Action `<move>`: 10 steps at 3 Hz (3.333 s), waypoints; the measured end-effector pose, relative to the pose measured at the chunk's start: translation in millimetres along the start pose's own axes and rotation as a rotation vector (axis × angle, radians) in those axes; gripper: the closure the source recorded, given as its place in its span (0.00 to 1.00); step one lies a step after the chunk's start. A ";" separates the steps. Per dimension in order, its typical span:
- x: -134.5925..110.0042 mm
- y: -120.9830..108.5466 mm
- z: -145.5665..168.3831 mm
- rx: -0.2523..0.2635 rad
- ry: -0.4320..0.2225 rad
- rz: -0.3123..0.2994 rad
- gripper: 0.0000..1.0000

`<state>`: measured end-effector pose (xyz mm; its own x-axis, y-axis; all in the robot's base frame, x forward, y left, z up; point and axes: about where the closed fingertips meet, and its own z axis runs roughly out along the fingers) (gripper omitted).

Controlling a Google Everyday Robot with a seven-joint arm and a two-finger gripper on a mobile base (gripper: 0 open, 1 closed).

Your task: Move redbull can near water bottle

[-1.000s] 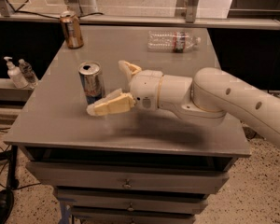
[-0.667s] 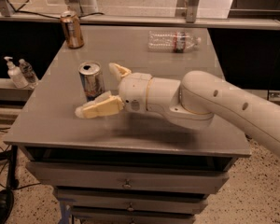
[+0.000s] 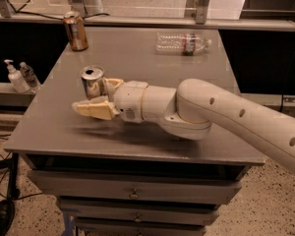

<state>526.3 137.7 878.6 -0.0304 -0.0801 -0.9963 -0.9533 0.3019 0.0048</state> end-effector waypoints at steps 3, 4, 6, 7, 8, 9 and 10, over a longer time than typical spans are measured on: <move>-11.5 -50.9 -48.6 0.119 0.081 -0.051 1.00; -20.7 -93.7 -113.0 0.223 0.132 -0.065 1.00; -34.5 -110.7 -130.5 0.294 0.140 -0.116 1.00; -55.6 -142.2 -170.7 0.410 0.140 -0.176 1.00; -74.5 -176.6 -219.8 0.527 0.133 -0.223 1.00; -85.4 -211.1 -252.7 0.597 0.107 -0.259 1.00; -89.2 -245.1 -265.5 0.621 0.089 -0.279 1.00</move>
Offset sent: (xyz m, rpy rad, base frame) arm 0.0348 -0.0598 0.0049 -0.0859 -0.0116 -0.1285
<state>682.9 -181.3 989.0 0.1419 -0.3036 -0.9422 -0.5807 0.7453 -0.3276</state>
